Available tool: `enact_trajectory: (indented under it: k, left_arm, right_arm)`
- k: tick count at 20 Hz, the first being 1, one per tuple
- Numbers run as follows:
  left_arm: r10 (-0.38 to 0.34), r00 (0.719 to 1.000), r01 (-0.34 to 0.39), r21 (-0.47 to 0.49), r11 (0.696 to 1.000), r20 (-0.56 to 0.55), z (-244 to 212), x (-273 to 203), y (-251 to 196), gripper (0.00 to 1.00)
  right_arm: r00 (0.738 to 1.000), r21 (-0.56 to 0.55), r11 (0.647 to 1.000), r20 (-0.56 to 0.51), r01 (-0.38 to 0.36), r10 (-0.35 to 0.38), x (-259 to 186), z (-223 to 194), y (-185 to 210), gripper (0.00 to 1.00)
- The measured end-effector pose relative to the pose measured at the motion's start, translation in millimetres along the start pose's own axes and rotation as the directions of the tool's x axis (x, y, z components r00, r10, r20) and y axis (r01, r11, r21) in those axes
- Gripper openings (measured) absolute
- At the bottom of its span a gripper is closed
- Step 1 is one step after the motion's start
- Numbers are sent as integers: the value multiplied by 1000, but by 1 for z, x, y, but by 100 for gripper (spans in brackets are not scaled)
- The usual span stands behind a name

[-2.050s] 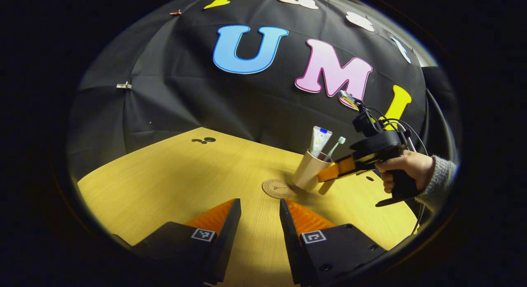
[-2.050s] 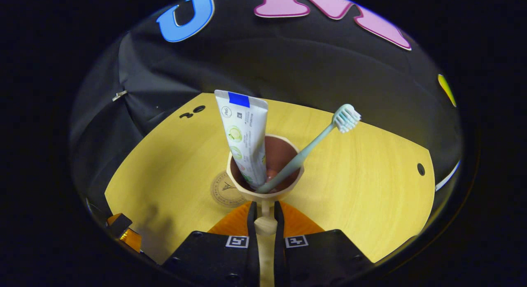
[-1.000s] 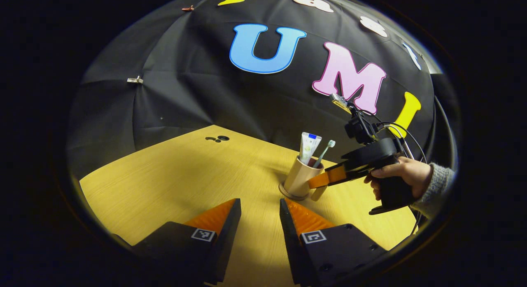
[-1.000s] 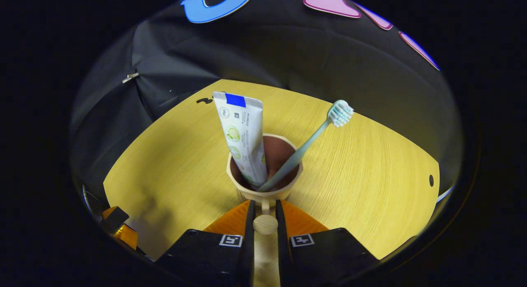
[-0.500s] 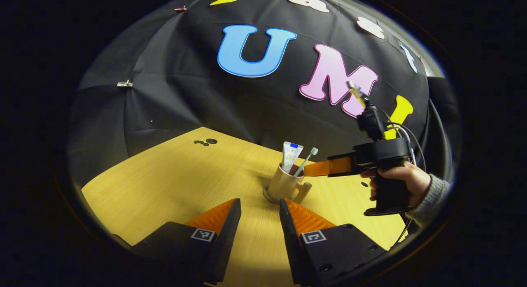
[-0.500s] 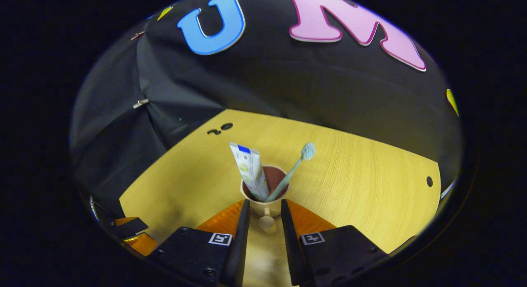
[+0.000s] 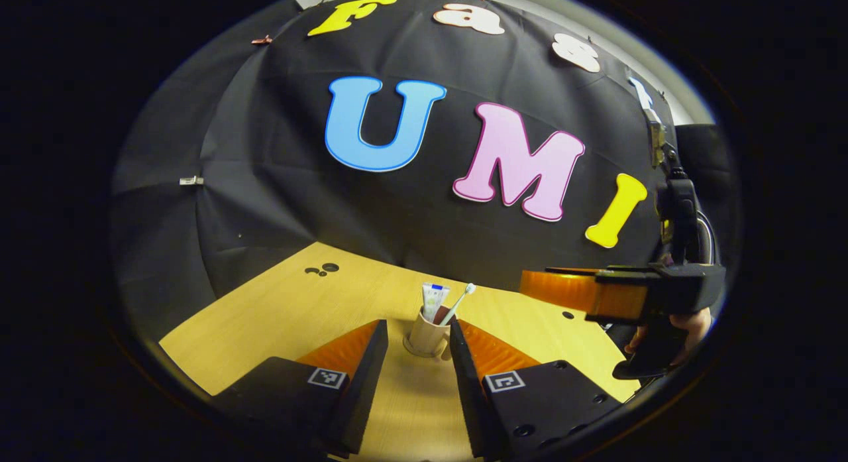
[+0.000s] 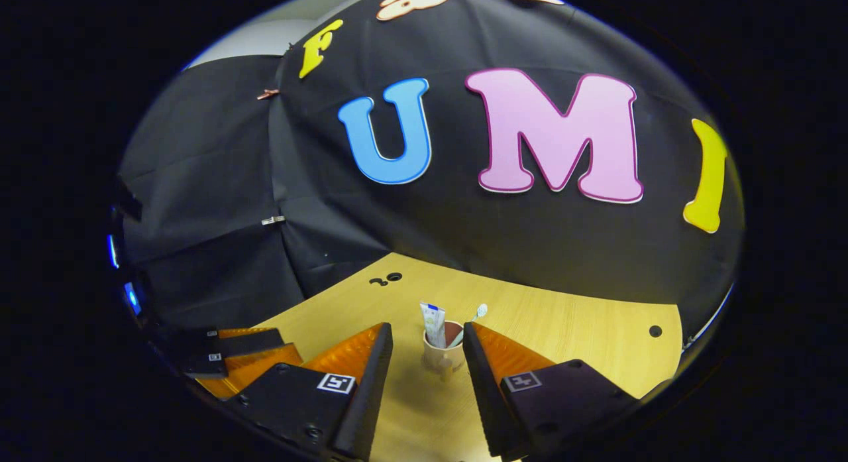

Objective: Put the toothbrush and toothpaste on the desktop into the cup, then pick up the cup and place it on the coaster on the desktop.

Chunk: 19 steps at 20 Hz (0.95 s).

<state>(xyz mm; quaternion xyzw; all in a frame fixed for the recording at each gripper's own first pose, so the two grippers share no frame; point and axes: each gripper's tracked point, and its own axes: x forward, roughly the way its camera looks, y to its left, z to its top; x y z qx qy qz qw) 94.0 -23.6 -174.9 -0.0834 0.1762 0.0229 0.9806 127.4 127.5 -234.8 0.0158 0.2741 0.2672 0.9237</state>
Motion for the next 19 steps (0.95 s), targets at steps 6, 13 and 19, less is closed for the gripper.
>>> enact_trajectory:
  k: [6, 13, 19]
  left_arm:
    - [0, 999, -2, 33, 999, 50, 16, -42, -27, 62]
    - [11, 996, -15, 46, 999, 85, 8, -50, -50, 81]
    - [3, 997, -8, 66, 998, 83, 0, -54, -62, 89]
  right_arm:
    - [999, 19, 999, 43, -29, 28, -57, 1, 8, 67]
    - [993, 35, 997, 92, -74, 71, -91, -3, 11, 71]
    - [993, 25, 997, 93, -75, 72, -94, -6, 9, 80]
